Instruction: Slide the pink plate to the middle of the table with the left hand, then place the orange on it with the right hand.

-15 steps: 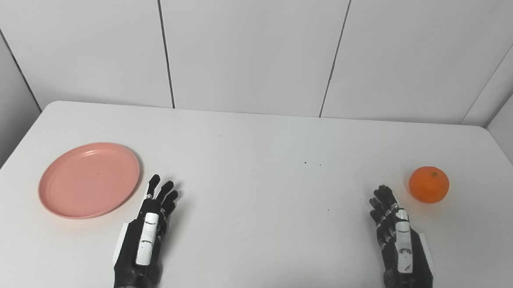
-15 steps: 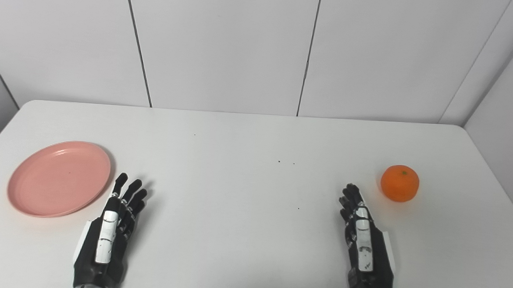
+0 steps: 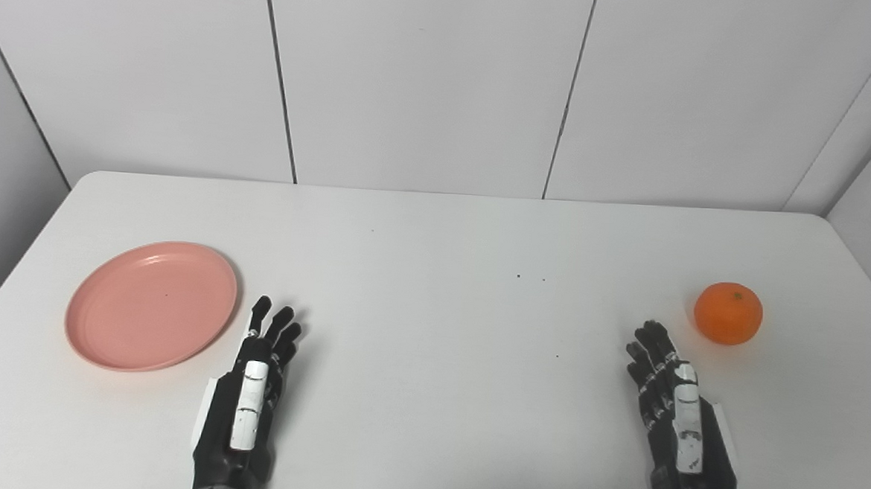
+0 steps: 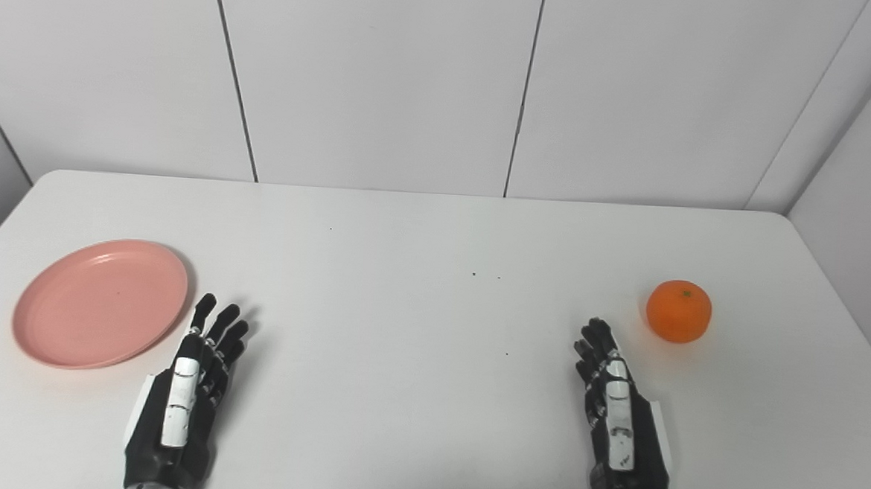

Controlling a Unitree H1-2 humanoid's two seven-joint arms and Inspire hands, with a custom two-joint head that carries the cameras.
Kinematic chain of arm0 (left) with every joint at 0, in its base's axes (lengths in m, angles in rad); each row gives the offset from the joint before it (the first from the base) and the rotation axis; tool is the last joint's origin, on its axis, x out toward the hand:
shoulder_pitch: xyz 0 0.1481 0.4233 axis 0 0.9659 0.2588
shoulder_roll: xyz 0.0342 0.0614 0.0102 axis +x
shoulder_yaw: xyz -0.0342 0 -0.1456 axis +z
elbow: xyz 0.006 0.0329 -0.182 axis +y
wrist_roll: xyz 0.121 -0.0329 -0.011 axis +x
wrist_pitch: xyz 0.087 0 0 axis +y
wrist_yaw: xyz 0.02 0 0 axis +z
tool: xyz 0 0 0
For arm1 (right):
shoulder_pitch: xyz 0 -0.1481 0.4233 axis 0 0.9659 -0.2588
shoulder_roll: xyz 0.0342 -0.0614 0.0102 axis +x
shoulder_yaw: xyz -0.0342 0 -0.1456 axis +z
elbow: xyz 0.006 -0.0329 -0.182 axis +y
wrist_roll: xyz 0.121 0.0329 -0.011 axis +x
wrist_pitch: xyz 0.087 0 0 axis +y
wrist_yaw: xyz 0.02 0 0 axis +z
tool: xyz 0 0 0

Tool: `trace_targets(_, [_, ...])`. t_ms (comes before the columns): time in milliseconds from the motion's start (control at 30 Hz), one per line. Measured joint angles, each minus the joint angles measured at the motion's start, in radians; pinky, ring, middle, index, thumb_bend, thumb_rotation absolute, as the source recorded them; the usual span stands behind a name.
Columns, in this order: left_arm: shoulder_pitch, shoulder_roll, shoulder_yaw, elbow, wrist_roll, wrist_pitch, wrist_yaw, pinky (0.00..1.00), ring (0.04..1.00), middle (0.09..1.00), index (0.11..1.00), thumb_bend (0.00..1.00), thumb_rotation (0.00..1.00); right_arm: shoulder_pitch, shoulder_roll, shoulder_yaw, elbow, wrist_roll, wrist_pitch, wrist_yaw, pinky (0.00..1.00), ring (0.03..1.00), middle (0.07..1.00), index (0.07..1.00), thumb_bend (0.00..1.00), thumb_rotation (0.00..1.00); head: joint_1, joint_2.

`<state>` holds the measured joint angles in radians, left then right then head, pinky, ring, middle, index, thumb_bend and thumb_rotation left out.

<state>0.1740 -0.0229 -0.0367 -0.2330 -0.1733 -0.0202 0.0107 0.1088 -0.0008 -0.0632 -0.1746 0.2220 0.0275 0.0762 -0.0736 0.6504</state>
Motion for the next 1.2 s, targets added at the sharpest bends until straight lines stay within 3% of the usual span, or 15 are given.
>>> trace_targets(433, [0.0,0.0,0.005,0.001,-0.003,-0.003,0.0,0.98,0.944,0.952,0.966,0.64,0.87,0.0,0.001,0.001,-0.001,0.0,0.0,-0.001,0.99,0.941,0.931,0.913,0.84,0.92,0.0,0.003])
trace_targets(1200, [0.0,0.0,0.011,0.013,0.039,-0.048,0.004,0.98,0.979,0.984,0.961,0.7,0.84,0.0,0.002,0.006,-0.002,0.001,0.0,-0.003,0.98,0.933,0.931,0.915,0.83,0.92,0.002,0.008])
